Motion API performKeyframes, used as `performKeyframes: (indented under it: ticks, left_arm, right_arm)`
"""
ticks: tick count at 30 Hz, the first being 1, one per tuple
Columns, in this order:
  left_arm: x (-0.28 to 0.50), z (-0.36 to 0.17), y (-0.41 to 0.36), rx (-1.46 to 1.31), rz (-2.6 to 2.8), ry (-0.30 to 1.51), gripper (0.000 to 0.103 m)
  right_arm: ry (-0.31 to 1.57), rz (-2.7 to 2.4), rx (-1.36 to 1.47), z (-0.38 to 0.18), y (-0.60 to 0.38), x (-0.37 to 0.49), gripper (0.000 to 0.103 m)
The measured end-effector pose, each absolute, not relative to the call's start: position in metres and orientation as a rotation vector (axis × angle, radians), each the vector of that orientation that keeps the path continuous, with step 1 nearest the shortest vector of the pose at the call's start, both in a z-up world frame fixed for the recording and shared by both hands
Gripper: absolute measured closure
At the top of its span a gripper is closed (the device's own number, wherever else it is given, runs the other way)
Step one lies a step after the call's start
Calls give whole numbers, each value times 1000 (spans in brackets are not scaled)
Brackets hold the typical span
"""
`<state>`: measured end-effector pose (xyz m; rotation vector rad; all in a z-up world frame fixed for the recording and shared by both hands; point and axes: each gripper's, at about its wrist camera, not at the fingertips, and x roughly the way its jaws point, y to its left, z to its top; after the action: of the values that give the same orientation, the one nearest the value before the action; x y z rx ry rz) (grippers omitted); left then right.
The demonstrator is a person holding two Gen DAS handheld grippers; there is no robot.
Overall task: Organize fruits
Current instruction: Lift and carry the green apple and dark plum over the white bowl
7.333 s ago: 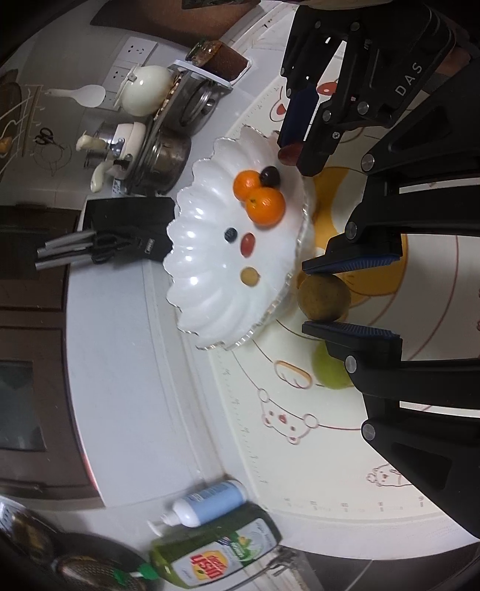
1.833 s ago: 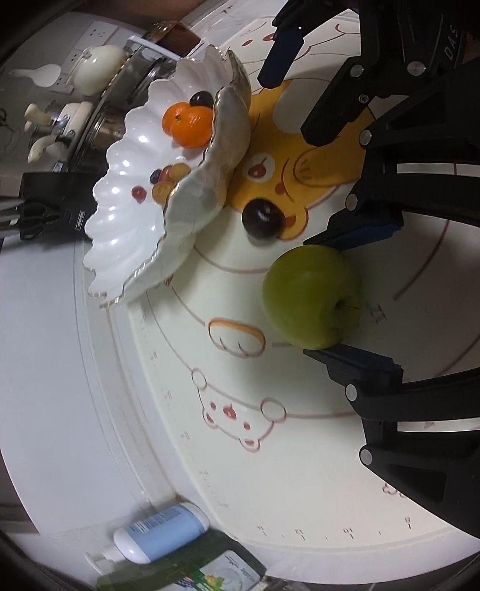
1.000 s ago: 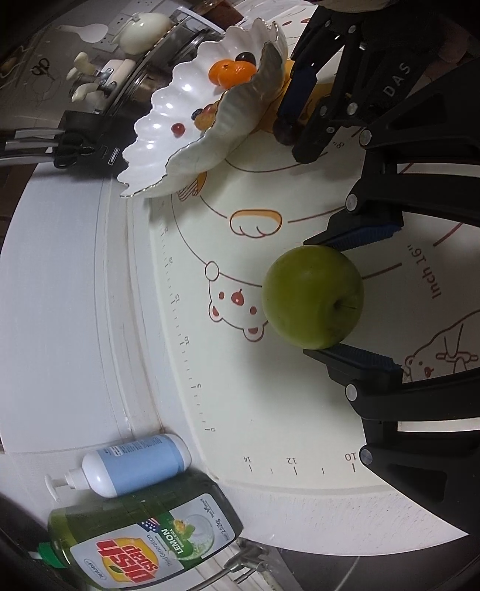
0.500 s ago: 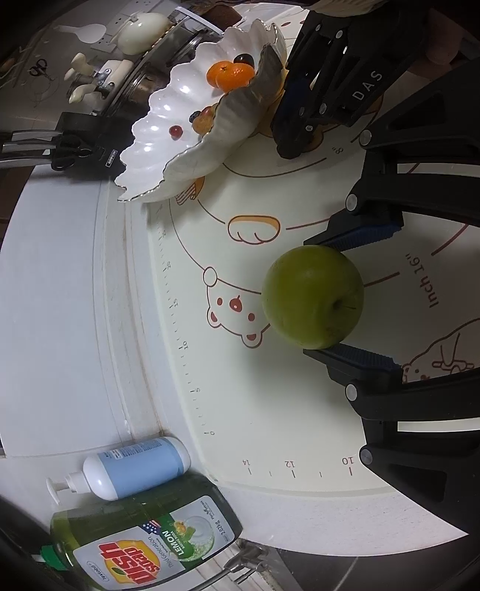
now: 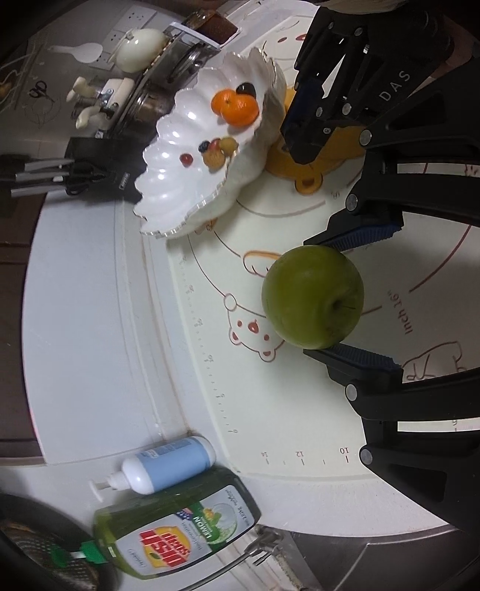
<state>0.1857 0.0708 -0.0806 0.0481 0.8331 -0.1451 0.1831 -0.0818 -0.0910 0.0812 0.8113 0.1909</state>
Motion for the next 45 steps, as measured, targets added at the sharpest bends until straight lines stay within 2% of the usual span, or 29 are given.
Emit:
performKeyframes:
  ticks: [19,45]
  left_arm:
    - [179,-36,-5,97,-238,760,56]
    - [229,-35,-62,109,-286,769,56]
  right_arm:
    - [693,131,101,-35,-152,156,75]
    - [676,35,104,-30,-223,195,75]
